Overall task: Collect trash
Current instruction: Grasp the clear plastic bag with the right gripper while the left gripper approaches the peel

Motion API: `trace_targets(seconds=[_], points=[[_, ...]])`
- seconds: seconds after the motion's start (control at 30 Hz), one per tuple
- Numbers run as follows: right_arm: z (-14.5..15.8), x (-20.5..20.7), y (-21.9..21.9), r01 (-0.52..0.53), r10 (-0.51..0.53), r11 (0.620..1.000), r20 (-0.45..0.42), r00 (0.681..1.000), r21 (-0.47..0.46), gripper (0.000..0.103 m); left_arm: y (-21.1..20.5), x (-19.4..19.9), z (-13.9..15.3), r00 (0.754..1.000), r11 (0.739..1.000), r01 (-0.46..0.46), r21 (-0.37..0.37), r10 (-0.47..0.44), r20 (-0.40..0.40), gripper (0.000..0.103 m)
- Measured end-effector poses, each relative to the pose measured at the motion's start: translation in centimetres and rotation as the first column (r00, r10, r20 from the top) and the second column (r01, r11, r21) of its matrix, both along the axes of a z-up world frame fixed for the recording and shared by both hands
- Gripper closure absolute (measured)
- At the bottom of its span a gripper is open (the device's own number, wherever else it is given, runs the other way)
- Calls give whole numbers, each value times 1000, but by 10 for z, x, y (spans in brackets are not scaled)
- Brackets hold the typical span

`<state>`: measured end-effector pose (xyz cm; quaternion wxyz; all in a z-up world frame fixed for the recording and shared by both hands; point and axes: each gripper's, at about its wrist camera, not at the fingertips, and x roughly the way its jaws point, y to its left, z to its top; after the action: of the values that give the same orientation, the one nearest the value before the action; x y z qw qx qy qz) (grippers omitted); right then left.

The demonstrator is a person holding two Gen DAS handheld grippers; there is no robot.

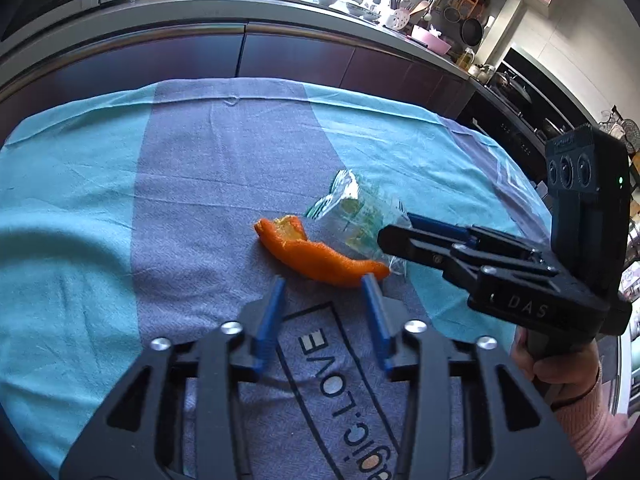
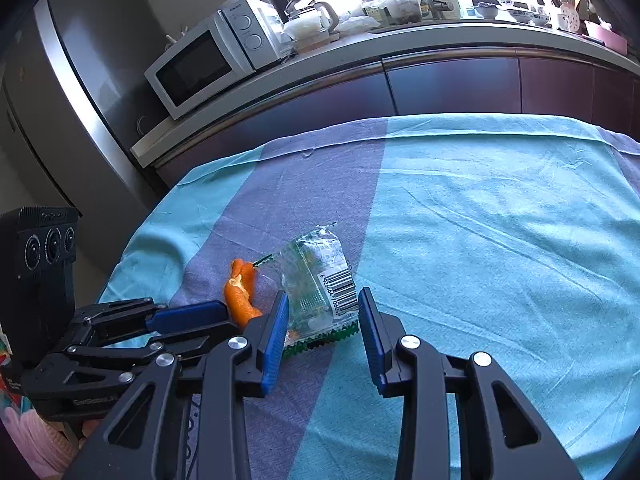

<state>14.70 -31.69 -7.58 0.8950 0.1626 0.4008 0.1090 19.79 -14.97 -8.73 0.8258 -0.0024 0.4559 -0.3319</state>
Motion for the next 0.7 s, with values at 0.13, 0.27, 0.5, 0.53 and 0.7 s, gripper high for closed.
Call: trace_targets(seconds=[0.13, 0.27, 0.5, 0.53, 0.7], points=[[1, -2, 3, -8, 8, 1000, 2, 1000, 2, 69, -3, 6, 1, 1000, 1000, 0, -8, -1, -18, 63], [1, -4, 2, -12, 12, 1000, 2, 1000, 7, 70, -5, 12, -2, 999, 999, -4, -38, 2, -54, 74], [1, -7, 0, -9, 9, 1000, 6, 1000, 24, 70, -4, 12, -2, 997, 998, 9, -68, -14, -79, 89], [1, -7, -1, -6, 6, 1000, 7, 1000, 24, 70, -4, 14, -3, 996, 997, 7, -73, -14, -88, 87], [1, -12, -6, 11, -11, 999, 11, 1000, 31, 70, -5, 19, -4, 995, 998, -12, -60, 6, -98, 74]])
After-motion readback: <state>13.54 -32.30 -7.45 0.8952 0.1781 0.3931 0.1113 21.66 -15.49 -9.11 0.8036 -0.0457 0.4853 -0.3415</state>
